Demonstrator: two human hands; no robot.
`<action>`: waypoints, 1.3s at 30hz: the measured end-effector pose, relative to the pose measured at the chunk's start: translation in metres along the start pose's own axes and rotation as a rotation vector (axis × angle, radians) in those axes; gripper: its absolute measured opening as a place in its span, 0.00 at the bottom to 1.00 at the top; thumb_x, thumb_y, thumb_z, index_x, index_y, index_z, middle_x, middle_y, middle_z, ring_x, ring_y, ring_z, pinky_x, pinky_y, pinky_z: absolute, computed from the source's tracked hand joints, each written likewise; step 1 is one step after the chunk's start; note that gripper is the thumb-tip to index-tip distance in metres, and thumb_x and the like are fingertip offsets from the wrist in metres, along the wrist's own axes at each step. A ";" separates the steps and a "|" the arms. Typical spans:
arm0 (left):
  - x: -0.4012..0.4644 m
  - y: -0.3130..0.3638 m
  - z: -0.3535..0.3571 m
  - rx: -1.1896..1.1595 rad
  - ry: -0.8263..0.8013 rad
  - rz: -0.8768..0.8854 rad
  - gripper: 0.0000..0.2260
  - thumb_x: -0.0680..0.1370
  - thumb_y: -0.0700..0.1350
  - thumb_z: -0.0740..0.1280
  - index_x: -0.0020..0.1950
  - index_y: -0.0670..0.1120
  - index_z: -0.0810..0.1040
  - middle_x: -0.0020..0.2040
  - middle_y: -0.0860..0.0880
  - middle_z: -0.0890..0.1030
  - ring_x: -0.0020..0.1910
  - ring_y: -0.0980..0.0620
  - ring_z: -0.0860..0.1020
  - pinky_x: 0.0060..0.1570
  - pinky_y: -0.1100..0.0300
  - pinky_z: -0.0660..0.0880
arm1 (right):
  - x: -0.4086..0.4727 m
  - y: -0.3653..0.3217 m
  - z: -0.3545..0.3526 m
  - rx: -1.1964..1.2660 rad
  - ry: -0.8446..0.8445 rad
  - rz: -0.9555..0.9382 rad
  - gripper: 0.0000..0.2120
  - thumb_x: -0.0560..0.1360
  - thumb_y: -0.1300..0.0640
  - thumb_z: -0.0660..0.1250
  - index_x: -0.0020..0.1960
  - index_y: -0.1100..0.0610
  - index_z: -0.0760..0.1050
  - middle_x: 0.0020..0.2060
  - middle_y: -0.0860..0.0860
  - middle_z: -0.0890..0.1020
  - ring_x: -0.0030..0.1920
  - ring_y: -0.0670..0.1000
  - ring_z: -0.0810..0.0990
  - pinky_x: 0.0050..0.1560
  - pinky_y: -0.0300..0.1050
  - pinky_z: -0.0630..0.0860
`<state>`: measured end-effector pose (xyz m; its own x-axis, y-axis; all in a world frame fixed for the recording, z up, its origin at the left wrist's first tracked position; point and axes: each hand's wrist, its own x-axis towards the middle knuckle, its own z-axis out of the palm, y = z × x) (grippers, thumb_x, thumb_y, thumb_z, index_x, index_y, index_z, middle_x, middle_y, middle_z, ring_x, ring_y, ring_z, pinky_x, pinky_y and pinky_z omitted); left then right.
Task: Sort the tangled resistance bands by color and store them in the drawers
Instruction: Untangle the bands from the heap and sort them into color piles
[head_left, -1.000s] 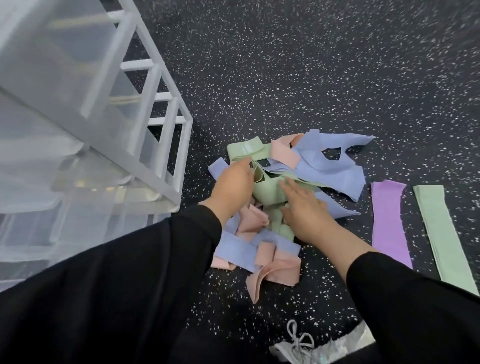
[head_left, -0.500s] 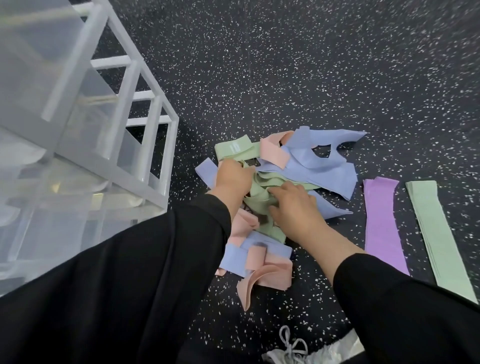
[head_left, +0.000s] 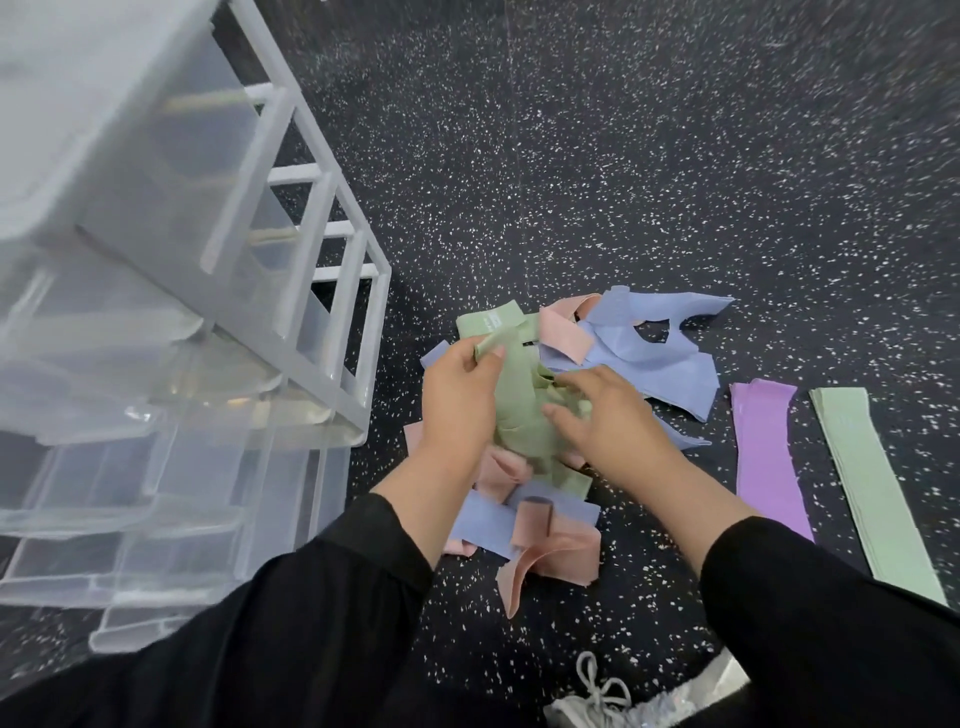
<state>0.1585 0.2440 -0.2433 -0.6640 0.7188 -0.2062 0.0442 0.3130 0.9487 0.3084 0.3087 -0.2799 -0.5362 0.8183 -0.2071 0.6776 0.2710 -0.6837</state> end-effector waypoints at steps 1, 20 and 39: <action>-0.006 0.006 -0.003 -0.015 -0.004 0.013 0.07 0.82 0.42 0.66 0.50 0.45 0.84 0.41 0.49 0.82 0.37 0.56 0.75 0.39 0.59 0.71 | -0.003 -0.006 -0.005 0.065 0.059 -0.027 0.19 0.77 0.45 0.68 0.66 0.49 0.76 0.56 0.45 0.75 0.60 0.49 0.76 0.60 0.45 0.71; -0.059 0.044 -0.012 0.061 -0.025 0.104 0.05 0.81 0.44 0.69 0.46 0.49 0.83 0.38 0.53 0.81 0.37 0.57 0.74 0.42 0.56 0.71 | -0.027 -0.039 -0.036 0.449 0.040 -0.140 0.04 0.78 0.54 0.70 0.45 0.46 0.77 0.38 0.41 0.82 0.39 0.42 0.78 0.43 0.41 0.72; -0.066 0.129 -0.050 -0.279 0.240 0.255 0.11 0.80 0.46 0.69 0.39 0.56 0.81 0.38 0.51 0.80 0.39 0.50 0.75 0.41 0.49 0.74 | -0.054 -0.090 -0.102 0.631 0.273 -0.103 0.04 0.78 0.56 0.68 0.46 0.54 0.82 0.42 0.58 0.85 0.46 0.63 0.82 0.53 0.63 0.79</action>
<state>0.1707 0.2066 -0.0952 -0.8137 0.5767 0.0731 0.0481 -0.0585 0.9971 0.3281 0.2923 -0.1357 -0.3804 0.9248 0.0072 0.1633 0.0748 -0.9837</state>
